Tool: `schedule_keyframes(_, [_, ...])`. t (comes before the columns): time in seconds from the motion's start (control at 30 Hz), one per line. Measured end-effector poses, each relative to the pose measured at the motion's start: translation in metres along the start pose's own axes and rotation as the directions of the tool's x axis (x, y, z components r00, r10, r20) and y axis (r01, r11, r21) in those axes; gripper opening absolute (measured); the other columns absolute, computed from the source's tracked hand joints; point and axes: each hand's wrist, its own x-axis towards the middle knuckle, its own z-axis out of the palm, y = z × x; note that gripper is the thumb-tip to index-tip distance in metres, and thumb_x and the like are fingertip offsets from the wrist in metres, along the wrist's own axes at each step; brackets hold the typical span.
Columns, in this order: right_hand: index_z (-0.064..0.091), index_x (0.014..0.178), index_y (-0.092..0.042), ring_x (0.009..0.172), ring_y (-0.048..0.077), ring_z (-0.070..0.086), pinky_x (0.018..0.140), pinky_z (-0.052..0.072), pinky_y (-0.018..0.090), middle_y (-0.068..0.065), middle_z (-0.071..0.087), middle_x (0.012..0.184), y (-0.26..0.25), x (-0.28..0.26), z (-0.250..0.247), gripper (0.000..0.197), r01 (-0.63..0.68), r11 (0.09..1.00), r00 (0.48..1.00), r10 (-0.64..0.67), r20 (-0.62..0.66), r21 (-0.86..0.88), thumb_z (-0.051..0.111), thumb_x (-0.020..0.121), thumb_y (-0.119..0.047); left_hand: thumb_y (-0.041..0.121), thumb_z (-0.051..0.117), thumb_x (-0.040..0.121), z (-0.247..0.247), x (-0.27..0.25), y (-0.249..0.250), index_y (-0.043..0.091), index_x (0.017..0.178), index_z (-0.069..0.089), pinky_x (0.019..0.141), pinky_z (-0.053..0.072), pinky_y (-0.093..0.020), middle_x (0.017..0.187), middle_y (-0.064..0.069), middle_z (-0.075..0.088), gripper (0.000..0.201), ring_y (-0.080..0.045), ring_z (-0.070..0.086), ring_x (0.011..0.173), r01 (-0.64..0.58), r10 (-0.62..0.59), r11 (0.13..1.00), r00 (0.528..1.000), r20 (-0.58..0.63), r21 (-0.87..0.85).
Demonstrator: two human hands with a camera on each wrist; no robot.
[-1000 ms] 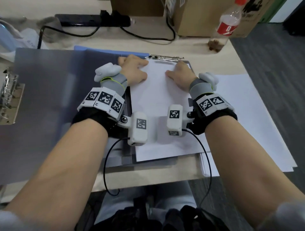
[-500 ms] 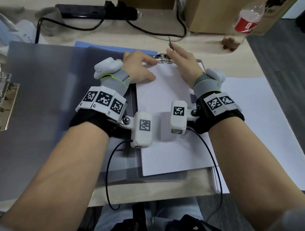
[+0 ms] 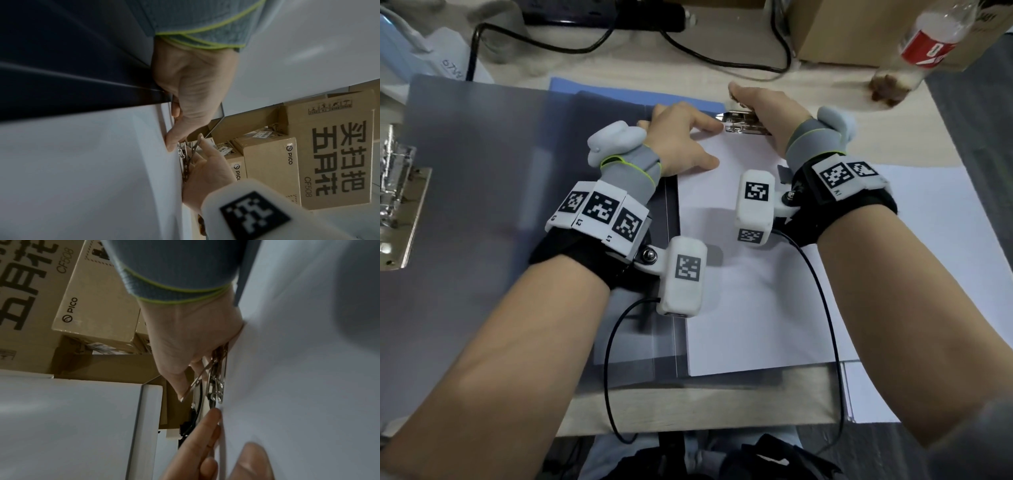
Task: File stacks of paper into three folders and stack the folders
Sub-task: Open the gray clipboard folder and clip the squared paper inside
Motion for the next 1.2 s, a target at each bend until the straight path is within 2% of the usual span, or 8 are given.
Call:
schedule_keyframes(0.07, [0.044, 0.138, -0.021, 0.131, 0.02, 0.041, 0.1, 0.036, 0.024, 0.001, 0.044, 0.14, -0.002, -0.005, 0.003, 0.077, -0.014, 0.999, 1.0, 0.015, 0.018, -0.049, 0.057, 0.076, -0.063, 0.033, 0.075, 0.074, 0.001, 0.002, 0.0, 0.041, 0.122, 0.058, 0.091, 0.022, -0.03, 0.131, 0.009, 0.049, 0.052, -0.022, 0.036, 0.127, -0.006, 0.006, 1.0, 1.0, 0.003, 0.015])
schedule_keyframes(0.13, [0.029, 0.147, -0.029, 0.145, 0.021, 0.02, 0.117, 0.02, 0.037, -0.001, 0.022, 0.156, -0.001, -0.002, 0.007, 0.101, -0.007, 0.989, 1.0, 0.007, -0.003, -0.149, 0.052, 0.06, -0.076, 0.035, 0.075, 0.074, 0.002, 0.003, -0.001, 0.042, 0.122, 0.058, 0.089, 0.021, -0.028, 0.131, 0.008, 0.049, 0.051, -0.022, 0.036, 0.127, -0.001, 0.002, 1.0, 1.0, -0.001, 0.024])
schedule_keyframes(0.37, [0.011, 0.151, -0.02, 0.147, 0.029, -0.004, 0.119, 0.004, 0.04, 0.005, -0.001, 0.16, -0.009, -0.011, 0.006, 0.063, -0.013, 0.912, 0.999, 0.027, 0.028, -0.41, 0.038, 0.1, -0.044, 0.032, 0.076, 0.074, 0.001, 0.004, -0.001, 0.039, 0.122, 0.059, 0.099, 0.024, -0.033, 0.13, 0.006, 0.051, 0.051, -0.022, 0.037, 0.128, -0.006, 0.006, 1.0, 1.0, -0.004, 0.014])
schedule_keyframes(0.77, [0.013, 0.151, -0.023, 0.147, 0.03, 0.0, 0.118, 0.006, 0.047, 0.009, 0.008, 0.159, 0.001, -0.018, 0.012, 0.071, -0.048, 0.857, 0.991, -0.022, -0.129, -0.513, 0.029, 0.093, -0.061, 0.034, 0.077, 0.072, -0.003, -0.001, 0.003, 0.04, 0.12, 0.06, 0.089, 0.023, -0.027, 0.13, 0.007, 0.052, 0.051, -0.019, 0.04, 0.126, 0.005, -0.005, 1.0, 1.0, -0.002, -0.001])
schedule_keyframes(0.93, [0.013, 0.151, -0.021, 0.147, 0.03, -0.011, 0.119, 0.0, 0.046, 0.01, 0.0, 0.16, 0.012, -0.035, 0.007, 0.065, -0.005, 0.916, 0.98, -0.075, -0.184, -0.402, 0.033, 0.096, -0.05, 0.031, 0.075, 0.074, -0.006, -0.007, 0.007, 0.038, 0.123, 0.059, 0.098, 0.026, -0.029, 0.13, 0.01, 0.053, 0.051, -0.019, 0.04, 0.127, -0.016, 0.016, 1.0, 1.0, -0.009, 0.003])
schedule_keyframes(1.03, [0.015, 0.151, -0.022, 0.147, 0.029, 0.004, 0.118, 0.014, 0.043, 0.012, 0.004, 0.159, 0.021, -0.049, 0.001, 0.061, 0.032, 0.928, 0.981, -0.1, -0.166, -0.372, 0.038, 0.097, -0.04, 0.026, 0.073, 0.076, -0.005, -0.013, 0.011, 0.035, 0.127, 0.056, 0.096, 0.025, -0.026, 0.135, 0.002, 0.049, 0.055, -0.022, 0.031, 0.133, -0.001, 0.001, 1.0, 1.0, 0.004, -0.006])
schedule_keyframes(1.13, [0.032, 0.146, -0.022, 0.122, 0.026, 0.045, 0.079, 0.048, 0.02, 0.009, 0.033, 0.142, 0.036, -0.062, -0.002, 0.05, 0.105, 0.975, 0.981, -0.134, -0.142, -0.196, 0.043, 0.097, -0.025, 0.026, 0.075, 0.074, -0.003, -0.023, 0.016, 0.03, 0.131, 0.053, 0.104, 0.025, -0.027, 0.145, -0.001, 0.04, 0.061, -0.021, 0.022, 0.14, 0.018, -0.018, 1.0, 0.999, 0.036, -0.002])
schedule_keyframes(1.2, [0.046, 0.138, -0.018, 0.092, 0.02, 0.052, 0.053, 0.041, 0.011, 0.004, 0.046, 0.113, 0.042, -0.074, -0.002, 0.042, 0.134, 0.985, 0.977, -0.149, -0.15, -0.108, 0.047, 0.095, -0.019, 0.026, 0.074, 0.076, 0.0, -0.034, 0.021, 0.024, 0.134, 0.05, 0.107, 0.025, -0.029, 0.147, 0.001, 0.038, 0.063, -0.02, 0.022, 0.14, -0.001, -0.003, 0.998, 0.998, 0.064, 0.061])
